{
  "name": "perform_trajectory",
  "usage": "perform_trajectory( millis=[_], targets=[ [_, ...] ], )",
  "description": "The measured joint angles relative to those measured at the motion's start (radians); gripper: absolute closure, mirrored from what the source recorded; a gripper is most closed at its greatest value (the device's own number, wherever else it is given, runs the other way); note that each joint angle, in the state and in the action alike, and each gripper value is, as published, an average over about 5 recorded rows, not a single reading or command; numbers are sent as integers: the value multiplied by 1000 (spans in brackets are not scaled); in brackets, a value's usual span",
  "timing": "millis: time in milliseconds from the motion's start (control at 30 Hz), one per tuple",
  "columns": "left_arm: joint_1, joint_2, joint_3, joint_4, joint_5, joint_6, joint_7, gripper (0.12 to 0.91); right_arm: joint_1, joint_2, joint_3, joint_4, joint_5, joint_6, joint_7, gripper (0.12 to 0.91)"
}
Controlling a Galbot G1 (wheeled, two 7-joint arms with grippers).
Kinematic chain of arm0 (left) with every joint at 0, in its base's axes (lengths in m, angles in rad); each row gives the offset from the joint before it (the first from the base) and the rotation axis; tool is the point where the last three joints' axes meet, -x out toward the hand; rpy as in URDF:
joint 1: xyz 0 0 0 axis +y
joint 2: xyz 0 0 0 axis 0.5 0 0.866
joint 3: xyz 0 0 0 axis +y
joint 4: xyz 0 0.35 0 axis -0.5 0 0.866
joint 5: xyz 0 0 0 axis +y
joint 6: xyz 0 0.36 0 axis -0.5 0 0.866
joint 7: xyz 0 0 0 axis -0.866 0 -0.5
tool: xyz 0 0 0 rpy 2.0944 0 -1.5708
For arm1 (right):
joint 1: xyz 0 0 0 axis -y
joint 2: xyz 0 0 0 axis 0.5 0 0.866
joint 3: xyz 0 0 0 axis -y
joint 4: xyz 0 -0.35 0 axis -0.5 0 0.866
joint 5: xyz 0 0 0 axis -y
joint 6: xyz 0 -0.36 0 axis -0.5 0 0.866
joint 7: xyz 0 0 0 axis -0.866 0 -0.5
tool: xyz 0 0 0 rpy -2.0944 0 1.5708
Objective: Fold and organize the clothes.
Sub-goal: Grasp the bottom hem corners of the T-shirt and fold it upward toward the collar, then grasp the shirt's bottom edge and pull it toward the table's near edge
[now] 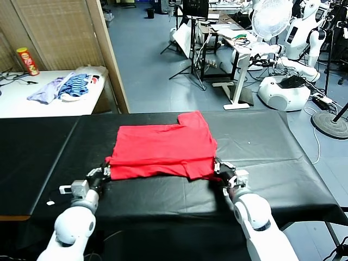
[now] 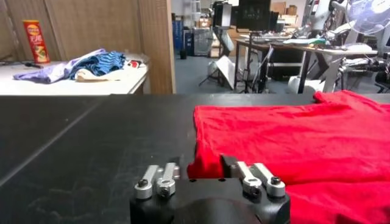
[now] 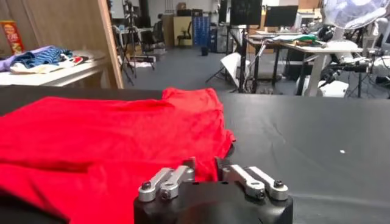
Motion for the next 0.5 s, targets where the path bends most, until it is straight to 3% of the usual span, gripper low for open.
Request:
perform_trajectory(
  millis=[100, 233, 333, 433, 500],
  targets=[
    [23, 5, -8, -20, -21, 7, 3, 250, -42, 2, 5, 13, -11, 4, 0, 232],
    [51, 10, -20, -39, -60, 25, 9, 233, -72, 7, 3, 15, -22, 6, -1, 260],
    [61, 11, -30, -40, -100, 42, 9, 232, -79, 13, -3, 10, -28, 6, -2, 373],
    [62, 11, -37, -31, -147, 56, 7, 257, -80, 18, -8, 1, -30, 5, -2, 536],
    [62, 10, -38, -22, -168, 63, 8, 330, -78, 20, -11, -4, -30, 5, -3, 653]
  ],
)
